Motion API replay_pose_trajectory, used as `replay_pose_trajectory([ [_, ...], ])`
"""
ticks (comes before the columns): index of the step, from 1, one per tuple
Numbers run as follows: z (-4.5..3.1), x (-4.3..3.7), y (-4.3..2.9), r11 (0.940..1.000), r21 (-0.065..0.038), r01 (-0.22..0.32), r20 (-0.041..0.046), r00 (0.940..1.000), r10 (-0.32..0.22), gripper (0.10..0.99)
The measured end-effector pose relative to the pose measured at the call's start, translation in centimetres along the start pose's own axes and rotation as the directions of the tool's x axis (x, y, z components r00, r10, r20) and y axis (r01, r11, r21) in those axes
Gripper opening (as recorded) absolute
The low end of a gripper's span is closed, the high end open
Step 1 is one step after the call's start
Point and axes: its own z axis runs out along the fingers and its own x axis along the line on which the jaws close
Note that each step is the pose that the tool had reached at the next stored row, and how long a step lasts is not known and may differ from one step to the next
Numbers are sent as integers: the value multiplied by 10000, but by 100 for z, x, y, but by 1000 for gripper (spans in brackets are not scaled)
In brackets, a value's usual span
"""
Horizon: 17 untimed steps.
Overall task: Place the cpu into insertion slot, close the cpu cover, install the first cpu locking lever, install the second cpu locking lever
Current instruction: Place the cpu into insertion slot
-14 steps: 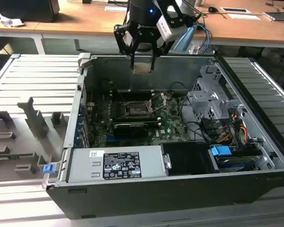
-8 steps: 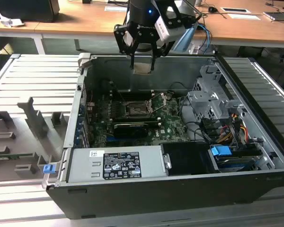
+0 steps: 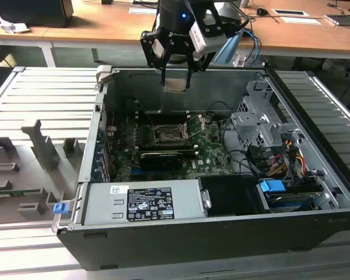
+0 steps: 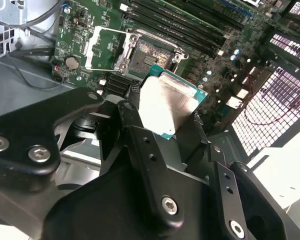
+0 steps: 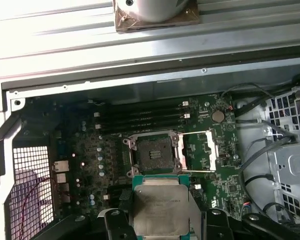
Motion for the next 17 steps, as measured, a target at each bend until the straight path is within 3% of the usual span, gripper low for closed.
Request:
replay_pose_trajectory([
  [17, 0, 0, 0, 9957, -21, -930, 82, 9956, 930, 533],
])
